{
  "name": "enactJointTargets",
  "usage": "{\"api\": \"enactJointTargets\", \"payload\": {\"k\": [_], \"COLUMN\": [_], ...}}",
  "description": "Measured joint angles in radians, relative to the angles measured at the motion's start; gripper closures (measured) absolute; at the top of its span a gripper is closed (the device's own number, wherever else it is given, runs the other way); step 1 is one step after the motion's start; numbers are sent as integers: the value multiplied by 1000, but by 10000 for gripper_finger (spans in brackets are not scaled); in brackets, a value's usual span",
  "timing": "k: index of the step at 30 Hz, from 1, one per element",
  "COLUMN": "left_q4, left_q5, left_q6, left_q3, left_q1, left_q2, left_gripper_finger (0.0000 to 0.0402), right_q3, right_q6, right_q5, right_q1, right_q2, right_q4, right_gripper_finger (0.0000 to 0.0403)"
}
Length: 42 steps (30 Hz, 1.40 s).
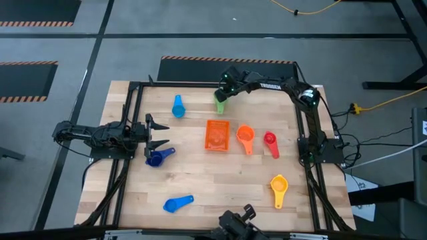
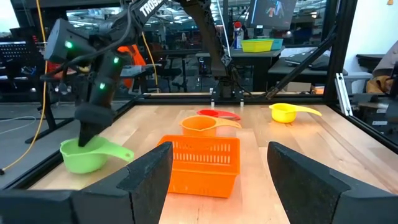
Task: Nest measuring cups in basket
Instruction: Stack the green measuring cup on top of the orange measuring cup
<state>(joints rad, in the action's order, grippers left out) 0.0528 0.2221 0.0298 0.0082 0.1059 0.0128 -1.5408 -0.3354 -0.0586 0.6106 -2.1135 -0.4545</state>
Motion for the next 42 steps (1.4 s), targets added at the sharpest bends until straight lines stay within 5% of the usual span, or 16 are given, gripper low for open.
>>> {"api": "enactJointTargets", "payload": {"k": [14, 18, 23, 30, 36, 42], "left_q4": [0, 0, 0, 0, 0, 0], "left_q5": [-7, -8, -8, -8, -8, -8], "left_q6": [-2, -4, -4, -4, -4, -4], "left_q3": [0, 0, 0, 0, 0, 0], "left_q1": [0, 0, 0, 0, 0, 0], "left_q2": [0, 0, 0, 0, 0, 0], "left_gripper_finger": [146, 146, 146, 146, 146, 146], "right_q3": [-348, -349, -237, 94, 358, 519], "right_q6": [110, 51, -57, -272, -390, -304], "right_q5": [61, 61, 6, -36, -77, -83], "right_q1": [-102, -179, -298, -472, -568, -553], "right_q2": [235, 340, 491, 731, 882, 892], "right_q4": [-639, -794, -857, -822, -637, -420], "right_gripper_finger": [392, 390, 392, 391, 388, 390]}}
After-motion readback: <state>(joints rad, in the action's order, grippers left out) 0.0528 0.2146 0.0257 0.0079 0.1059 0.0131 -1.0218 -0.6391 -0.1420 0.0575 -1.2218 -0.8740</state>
